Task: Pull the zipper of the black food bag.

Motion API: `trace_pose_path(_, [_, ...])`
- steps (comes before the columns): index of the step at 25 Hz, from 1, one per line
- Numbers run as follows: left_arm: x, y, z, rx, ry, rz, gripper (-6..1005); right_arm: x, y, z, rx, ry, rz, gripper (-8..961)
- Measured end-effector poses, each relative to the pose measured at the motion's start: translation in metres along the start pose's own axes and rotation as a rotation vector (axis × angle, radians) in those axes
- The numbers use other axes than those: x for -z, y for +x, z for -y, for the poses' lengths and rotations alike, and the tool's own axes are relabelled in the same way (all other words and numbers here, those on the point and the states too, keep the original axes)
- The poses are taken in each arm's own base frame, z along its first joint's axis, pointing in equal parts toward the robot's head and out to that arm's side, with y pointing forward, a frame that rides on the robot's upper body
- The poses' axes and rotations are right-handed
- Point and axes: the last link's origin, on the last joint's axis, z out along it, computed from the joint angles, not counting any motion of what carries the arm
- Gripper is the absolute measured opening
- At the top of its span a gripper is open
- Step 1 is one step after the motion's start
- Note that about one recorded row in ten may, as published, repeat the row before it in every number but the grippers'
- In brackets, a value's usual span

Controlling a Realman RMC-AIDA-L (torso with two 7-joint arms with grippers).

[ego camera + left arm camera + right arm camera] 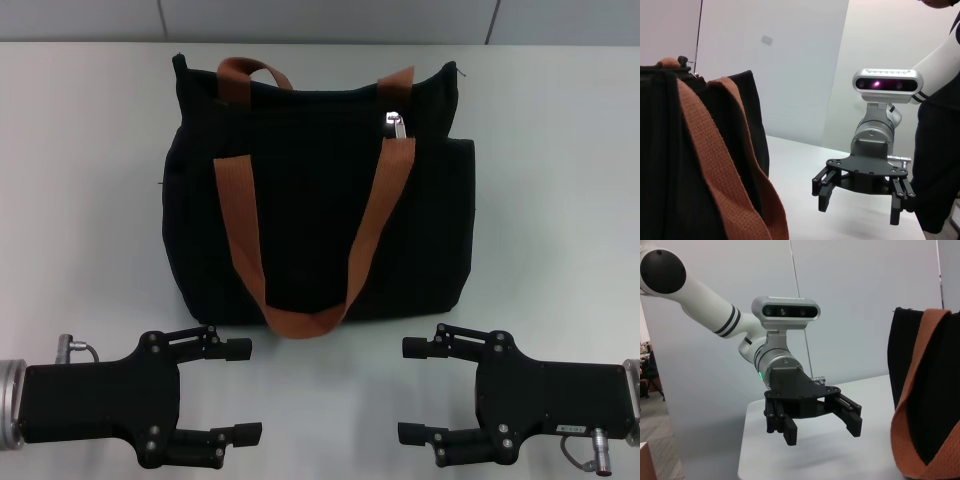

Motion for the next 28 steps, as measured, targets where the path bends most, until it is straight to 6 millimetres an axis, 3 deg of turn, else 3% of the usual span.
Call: trace_pose_path(28, [0.0005,0.0004,0.0002,-0.001,-0.004,0.002,833,0.0011,-0.0013,0.0016,0.000,0.006,0.004,833])
